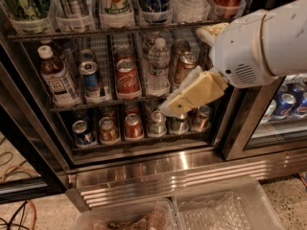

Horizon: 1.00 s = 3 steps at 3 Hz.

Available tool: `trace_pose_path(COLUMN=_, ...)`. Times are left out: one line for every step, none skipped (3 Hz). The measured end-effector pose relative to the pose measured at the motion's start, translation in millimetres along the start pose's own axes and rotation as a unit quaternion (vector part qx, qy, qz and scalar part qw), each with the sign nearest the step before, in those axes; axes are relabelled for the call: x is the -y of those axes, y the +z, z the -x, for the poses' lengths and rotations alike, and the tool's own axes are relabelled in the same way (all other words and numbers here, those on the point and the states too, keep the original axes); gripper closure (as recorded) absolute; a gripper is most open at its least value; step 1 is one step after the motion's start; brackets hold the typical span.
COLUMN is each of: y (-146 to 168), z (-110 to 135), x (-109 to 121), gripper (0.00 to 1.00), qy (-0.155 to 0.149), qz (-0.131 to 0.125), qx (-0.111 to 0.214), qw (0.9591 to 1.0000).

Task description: Pick 7up can from top shelf of fridge

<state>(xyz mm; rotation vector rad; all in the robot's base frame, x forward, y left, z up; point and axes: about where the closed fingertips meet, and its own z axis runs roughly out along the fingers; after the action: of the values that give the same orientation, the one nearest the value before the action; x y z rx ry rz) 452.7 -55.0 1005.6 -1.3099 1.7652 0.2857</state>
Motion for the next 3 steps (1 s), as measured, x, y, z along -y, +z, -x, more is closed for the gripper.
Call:
trace_pose_path(y=25.2, z=14.1, x=7.9, gripper=0.00, qy=0.027, qz=-0.025, qx=0.040, qw=0.9985)
trace_pose_path(y=43.3, z=32.0, x=13.6, gripper=0.00, qy=0.041, qz=-0.045, qx=0.074, qw=0.9955)
trace_pose_path(y=53.0, z=47.5, x=20.2, gripper=0.00, qy=0.056, qz=-0.064, qx=0.101, qw=0.9913)
